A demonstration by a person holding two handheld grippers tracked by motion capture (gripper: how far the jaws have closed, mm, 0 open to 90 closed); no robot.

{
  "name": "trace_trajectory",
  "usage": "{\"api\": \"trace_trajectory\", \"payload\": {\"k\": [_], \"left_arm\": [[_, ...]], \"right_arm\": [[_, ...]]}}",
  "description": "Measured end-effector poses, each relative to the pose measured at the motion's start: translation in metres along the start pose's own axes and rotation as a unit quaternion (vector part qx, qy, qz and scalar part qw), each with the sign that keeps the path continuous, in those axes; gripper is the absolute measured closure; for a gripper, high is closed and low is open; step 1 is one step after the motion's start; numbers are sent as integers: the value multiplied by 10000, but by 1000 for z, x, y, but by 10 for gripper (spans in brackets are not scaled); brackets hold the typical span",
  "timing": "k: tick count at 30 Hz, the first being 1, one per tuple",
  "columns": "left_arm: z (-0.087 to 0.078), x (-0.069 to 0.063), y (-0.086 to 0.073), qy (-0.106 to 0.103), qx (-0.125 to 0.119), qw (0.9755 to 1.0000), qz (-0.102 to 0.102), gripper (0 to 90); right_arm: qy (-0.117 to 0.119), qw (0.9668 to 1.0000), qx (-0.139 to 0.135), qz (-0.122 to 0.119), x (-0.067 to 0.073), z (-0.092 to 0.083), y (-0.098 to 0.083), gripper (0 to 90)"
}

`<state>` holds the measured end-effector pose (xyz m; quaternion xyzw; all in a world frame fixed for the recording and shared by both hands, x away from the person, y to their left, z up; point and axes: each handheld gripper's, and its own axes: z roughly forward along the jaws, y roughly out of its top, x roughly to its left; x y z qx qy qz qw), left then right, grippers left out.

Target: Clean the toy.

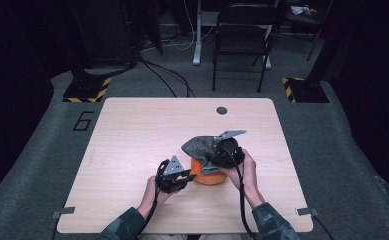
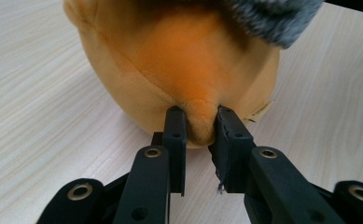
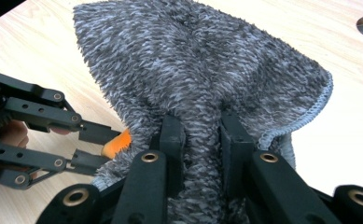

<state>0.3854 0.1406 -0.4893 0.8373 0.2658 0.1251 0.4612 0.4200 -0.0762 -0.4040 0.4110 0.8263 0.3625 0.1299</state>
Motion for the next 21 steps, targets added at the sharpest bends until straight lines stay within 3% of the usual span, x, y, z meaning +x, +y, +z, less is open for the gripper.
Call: {"api": "trace_trajectory", "payload": {"k": [10,17,21], "left_arm": [[2,-2,-2,59,2,10000,67,770],[0,-2,-4,74,67,9999,100,769],[0,-1,-5,1,22,10000,-10,769]], "right_arm": [[-170,9996,150,-167,4,13,-4,743],[-223,9987,183,-412,6,17,-5,743],[-229,9988,180,-386,6,17,-6,742]]}}
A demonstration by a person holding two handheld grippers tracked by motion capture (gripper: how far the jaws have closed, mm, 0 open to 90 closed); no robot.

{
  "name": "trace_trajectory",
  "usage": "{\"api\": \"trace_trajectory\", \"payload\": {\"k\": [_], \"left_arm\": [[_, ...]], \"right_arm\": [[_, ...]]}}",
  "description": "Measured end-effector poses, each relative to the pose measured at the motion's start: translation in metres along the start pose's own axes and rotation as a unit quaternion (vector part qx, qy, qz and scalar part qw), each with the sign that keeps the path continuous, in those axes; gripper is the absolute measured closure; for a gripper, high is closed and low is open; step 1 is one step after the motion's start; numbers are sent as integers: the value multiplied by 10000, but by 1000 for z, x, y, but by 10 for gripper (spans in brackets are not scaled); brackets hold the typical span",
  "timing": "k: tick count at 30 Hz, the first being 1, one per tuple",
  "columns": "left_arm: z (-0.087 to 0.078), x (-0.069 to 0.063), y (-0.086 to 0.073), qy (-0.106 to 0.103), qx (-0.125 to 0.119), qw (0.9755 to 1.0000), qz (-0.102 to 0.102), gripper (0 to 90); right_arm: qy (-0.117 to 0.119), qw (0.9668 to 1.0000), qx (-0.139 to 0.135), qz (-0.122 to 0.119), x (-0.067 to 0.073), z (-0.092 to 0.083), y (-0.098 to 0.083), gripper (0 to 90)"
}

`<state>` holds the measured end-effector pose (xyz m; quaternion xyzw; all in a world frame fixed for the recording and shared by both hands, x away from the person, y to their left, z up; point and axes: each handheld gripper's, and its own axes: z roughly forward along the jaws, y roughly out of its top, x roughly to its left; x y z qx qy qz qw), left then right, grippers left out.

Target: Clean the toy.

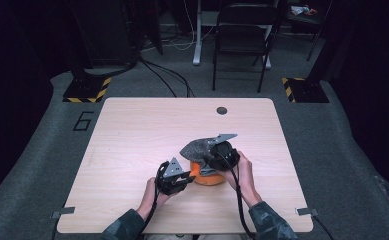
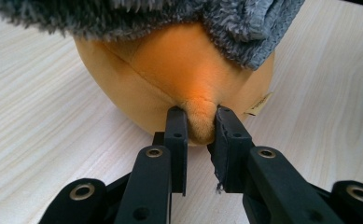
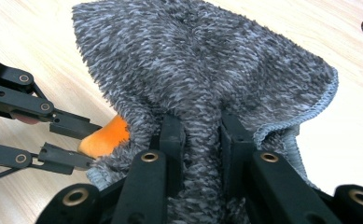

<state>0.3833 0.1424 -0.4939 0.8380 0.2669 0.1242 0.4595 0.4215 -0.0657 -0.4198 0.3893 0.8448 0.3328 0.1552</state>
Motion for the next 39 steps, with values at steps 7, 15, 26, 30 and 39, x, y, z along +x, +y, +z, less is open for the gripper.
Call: {"api": "trace_trajectory", "payload": {"k": [7,15,26,30,39], "left_arm": [[0,-2,1,-28,-43,10000,74,771],[1,-4,2,-18,-101,9999,106,772],[1,-3,3,-67,-83,9999,132,772],[1,-4,3,-40,-116,9998,129,771],[1,-3,4,-104,-73,9999,117,771]], "right_arm": [[-11,9999,-25,113,-4,-5,-4,740],[-16,9999,-37,167,-7,-9,-8,739],[-62,9997,-35,233,-10,-14,-11,733],[-93,9996,-22,264,-14,-16,-14,732],[-187,9987,18,476,-27,-22,-25,732]]}}
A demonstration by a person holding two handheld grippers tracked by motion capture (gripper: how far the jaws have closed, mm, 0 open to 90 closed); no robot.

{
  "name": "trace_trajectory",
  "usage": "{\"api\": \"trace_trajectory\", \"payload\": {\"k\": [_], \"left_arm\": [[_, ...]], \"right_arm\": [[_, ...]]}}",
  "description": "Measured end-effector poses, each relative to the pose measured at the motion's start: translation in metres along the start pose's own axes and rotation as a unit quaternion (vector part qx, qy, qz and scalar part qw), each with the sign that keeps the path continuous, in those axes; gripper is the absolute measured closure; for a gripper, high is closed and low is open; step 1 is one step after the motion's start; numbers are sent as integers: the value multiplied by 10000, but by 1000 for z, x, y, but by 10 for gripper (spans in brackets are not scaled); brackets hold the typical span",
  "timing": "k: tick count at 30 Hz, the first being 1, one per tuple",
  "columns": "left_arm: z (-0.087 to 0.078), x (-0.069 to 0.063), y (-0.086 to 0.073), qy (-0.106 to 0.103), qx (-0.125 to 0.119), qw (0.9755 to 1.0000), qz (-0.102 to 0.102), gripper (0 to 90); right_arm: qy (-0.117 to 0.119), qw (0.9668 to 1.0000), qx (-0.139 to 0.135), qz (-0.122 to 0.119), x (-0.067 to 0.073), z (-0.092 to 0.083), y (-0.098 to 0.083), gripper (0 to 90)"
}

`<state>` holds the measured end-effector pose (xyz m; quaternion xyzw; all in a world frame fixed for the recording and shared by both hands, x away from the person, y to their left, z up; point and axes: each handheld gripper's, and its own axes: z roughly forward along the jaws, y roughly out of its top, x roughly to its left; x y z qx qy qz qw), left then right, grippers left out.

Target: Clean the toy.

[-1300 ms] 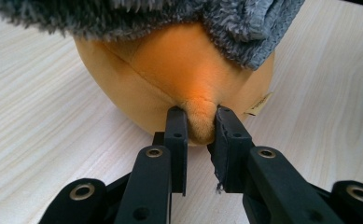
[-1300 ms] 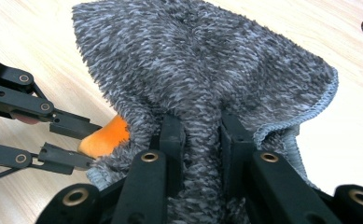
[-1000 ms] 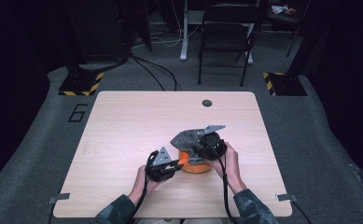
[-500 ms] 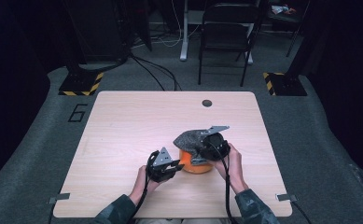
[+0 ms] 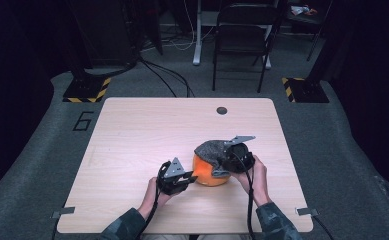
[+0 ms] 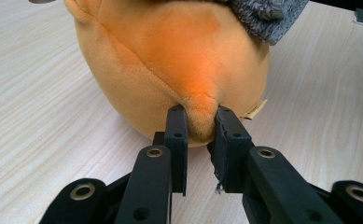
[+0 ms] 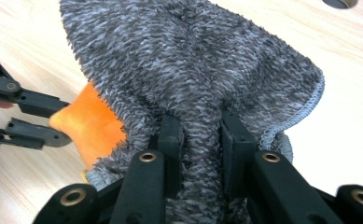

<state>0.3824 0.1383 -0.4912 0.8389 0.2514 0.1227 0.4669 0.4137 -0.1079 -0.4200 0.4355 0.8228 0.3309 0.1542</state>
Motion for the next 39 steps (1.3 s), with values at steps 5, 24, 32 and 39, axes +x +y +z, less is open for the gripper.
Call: {"api": "trace_trajectory", "payload": {"k": [5,24,32,39], "left_arm": [[1,0,1,-2,-12,10000,34,770],[2,0,3,-30,-44,10000,58,770],[2,0,3,-34,-46,10000,63,769],[2,0,3,-37,-46,10000,55,769]], "right_arm": [[2,9999,23,165,-7,-2,-5,732],[-100,9979,258,582,-31,0,-22,732],[-155,9971,327,676,-38,3,-26,732],[-245,9955,487,778,-45,7,-30,732]]}}
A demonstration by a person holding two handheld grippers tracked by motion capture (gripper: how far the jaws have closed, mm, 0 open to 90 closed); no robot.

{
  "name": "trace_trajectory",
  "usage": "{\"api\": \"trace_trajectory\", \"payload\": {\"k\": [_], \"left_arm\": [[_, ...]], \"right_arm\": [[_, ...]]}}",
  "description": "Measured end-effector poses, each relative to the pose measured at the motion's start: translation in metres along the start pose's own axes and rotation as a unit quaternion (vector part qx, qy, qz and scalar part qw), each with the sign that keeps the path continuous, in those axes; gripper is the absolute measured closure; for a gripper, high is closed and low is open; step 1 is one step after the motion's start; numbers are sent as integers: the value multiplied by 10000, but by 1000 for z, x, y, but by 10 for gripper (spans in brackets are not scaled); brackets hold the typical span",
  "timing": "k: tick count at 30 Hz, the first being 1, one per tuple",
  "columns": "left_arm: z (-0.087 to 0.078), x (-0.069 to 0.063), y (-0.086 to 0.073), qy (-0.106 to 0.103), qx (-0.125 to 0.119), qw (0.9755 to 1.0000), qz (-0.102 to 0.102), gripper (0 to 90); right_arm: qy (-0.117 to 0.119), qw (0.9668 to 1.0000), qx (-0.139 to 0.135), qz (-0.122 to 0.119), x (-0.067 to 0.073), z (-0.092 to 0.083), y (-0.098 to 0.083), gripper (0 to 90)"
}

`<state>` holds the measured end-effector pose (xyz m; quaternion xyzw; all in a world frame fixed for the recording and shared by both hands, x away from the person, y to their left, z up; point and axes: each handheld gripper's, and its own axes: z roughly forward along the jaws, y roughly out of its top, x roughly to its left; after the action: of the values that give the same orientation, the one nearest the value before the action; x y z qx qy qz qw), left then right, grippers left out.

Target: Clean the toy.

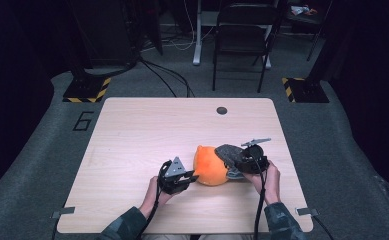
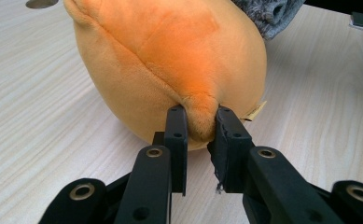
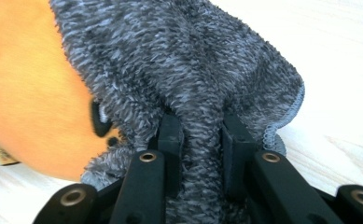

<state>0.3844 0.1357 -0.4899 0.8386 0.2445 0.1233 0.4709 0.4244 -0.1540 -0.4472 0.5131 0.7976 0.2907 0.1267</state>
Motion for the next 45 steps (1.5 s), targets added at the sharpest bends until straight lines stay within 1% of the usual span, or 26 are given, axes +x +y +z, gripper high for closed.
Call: {"api": "trace_trajectory", "payload": {"k": [2,4,5,6,7,11,14,15,16,18,20,21,22,23,24,27,28,30,32,33,35,38,41,44,45], "left_arm": [[0,0,0,3,1,10000,-19,768],[0,0,0,-3,7,10000,-23,769],[0,0,0,-3,8,10000,-24,769],[0,0,0,1,8,10000,-23,769],[0,0,0,9,11,10000,-20,769],[0,1,-1,21,4,10000,-54,769],[0,2,-1,14,12,10000,-45,769],[0,2,-1,13,6,10000,-48,769],[0,2,-1,10,4,10000,-48,769],[0,2,-1,13,3,10000,-46,768],[0,1,-1,11,-2,10000,-50,768],[0,1,-1,13,-10,10000,-52,768],[0,1,-1,18,-18,10000,-51,768],[0,1,0,18,-20,10000,-40,768],[1,0,-1,61,-49,10000,-36,768],[1,1,0,45,-44,10000,-22,768],[1,0,0,46,-42,10000,-20,768],[0,0,0,36,-34,10000,-5,767],[0,0,0,33,-43,10000,22,767],[0,0,0,51,-37,10000,49,767],[1,0,0,88,-71,9999,33,767],[1,-1,0,94,-88,9999,52,767],[1,-1,0,67,-86,9999,53,767],[1,-1,0,94,-132,9999,50,767],[1,-1,0,86,-132,9999,54,767]], "right_arm": [[-76,9999,67,38,-1,2,-1,733],[-148,9998,128,12,-3,5,-2,733],[-183,9997,170,57,-4,6,-3,733],[-208,9996,200,21,-5,8,-3,733],[-232,9994,245,71,-6,10,-4,733],[-420,9979,482,50,-11,21,-8,734],[-523,9964,656,132,-14,26,-10,734],[-557,9964,637,101,-17,26,-10,734],[-598,9958,675,169,-16,25,-10,734],[-671,9955,644,189,-18,22,-9,734],[-668,9962,518,184,-20,16,-7,735],[-634,9966,472,244,-20,11,-5,734],[-619,9971,372,253,-20,7,-4,734],[-562,9977,287,254,-20,1,-2,735],[-495,9982,167,285,-19,-5,0,735],[-353,9988,-105,310,-12,-23,8,734],[-320,9990,-218,239,-9,-28,10,734],[-203,9992,-312,124,0,-35,15,734],[-200,9991,-371,-80,11,-38,19,734],[-147,9991,-370,-146,17,-39,22,734],[-152,9984,-375,-389,30,-39,26,734],[-113,9970,-391,-655,49,-38,33,734],[-30,9963,-386,-761,61,-35,39,733],[46,9960,-375,-813,70,-31,44,733],[104,9957,-388,-832,71,-29,45,732]]}}
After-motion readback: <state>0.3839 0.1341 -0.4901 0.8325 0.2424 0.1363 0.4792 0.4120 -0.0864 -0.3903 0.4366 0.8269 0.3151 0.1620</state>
